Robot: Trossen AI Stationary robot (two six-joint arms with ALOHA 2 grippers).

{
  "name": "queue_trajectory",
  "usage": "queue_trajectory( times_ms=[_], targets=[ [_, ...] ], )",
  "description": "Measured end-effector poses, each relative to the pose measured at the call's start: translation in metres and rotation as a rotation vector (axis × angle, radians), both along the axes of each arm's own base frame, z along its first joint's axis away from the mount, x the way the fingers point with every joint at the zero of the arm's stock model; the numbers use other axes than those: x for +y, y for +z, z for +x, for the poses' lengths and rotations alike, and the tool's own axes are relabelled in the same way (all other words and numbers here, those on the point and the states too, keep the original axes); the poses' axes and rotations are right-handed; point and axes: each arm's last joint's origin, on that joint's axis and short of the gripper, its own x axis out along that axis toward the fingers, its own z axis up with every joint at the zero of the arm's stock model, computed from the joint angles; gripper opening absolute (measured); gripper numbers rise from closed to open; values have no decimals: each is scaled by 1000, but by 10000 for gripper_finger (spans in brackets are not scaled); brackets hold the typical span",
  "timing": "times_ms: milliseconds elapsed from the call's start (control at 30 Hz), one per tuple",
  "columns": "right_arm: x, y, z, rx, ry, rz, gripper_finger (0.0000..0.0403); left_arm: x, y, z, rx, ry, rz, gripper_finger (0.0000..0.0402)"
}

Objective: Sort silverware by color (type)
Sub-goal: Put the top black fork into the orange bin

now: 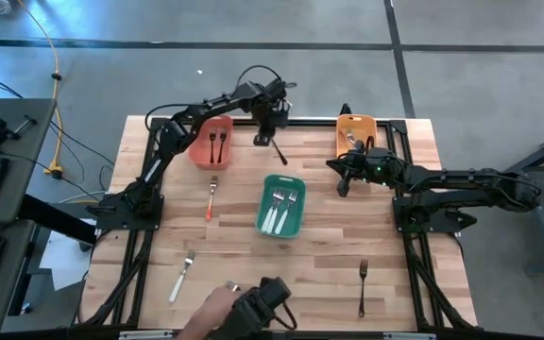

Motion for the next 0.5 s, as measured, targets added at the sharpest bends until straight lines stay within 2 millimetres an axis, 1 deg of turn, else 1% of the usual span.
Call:
queue_trajectory(
  times_ms=[167, 300, 400, 500],
  targets=[
    [0, 0, 0, 0, 0, 2, 0, -15, -4, 9, 12, -139, 21, 66],
    [0, 0, 0, -1, 0, 2, 0, -17, -9, 12, 20, -225, 48, 99],
    [0, 0, 0, -1, 0, 3, 0, -15, -20, 13, 57, -246, 71, 108],
    [0, 0, 0, 0, 0, 3, 0, -15, -22, 13, 57, -271, 91, 104]
  ],
)
